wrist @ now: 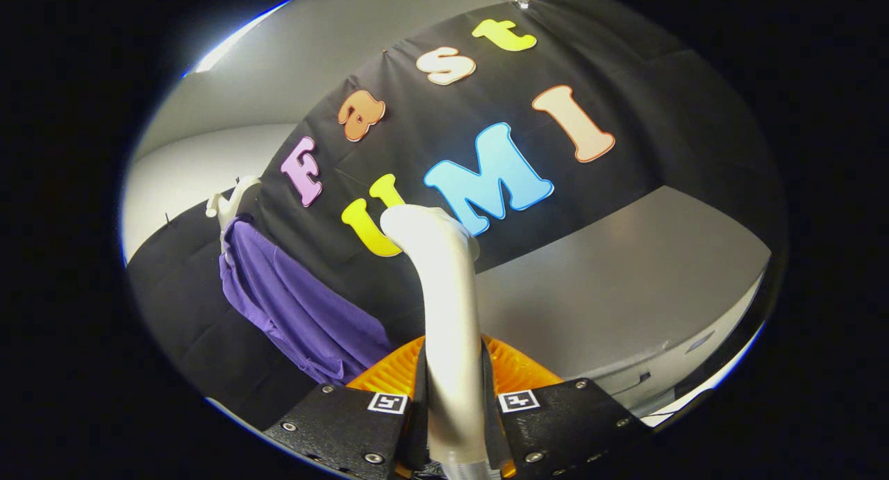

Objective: Iron the clothes twice with a garment steamer, once on the left side and once on the right side.

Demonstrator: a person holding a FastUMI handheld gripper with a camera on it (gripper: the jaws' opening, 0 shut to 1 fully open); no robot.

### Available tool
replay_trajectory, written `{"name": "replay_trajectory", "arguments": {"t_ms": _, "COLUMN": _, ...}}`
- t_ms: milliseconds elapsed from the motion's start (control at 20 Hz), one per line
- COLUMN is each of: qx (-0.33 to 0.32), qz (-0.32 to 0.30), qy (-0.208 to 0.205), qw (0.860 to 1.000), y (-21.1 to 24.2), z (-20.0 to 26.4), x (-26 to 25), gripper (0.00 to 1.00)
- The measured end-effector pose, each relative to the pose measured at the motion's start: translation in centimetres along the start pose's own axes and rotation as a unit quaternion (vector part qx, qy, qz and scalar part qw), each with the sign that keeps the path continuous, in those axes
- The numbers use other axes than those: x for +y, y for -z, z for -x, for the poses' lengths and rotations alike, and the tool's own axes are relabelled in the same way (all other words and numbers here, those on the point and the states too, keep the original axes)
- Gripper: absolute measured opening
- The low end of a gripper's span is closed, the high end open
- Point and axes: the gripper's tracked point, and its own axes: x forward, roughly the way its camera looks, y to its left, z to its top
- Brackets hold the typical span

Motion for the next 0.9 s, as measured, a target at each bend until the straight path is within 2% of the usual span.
{"name": "replay_trajectory", "arguments": {"t_ms": 200, "qx": -0.029, "qz": 0.027, "qy": 0.009, "qw": 0.999, "y": 3.0, "z": 4.1, "x": 3.3, "gripper": 0.33}}
{"name": "replay_trajectory", "arguments": {"t_ms": 450, "qx": -0.025, "qz": 0.066, "qy": 0.017, "qw": 0.997, "y": 7.2, "z": 7.9, "x": 6.8, "gripper": 0.33}}
{"name": "replay_trajectory", "arguments": {"t_ms": 900, "qx": -0.067, "qz": 0.094, "qy": 0.028, "qw": 0.993, "y": 12.3, "z": 13.5, "x": 13.1, "gripper": 0.33}}
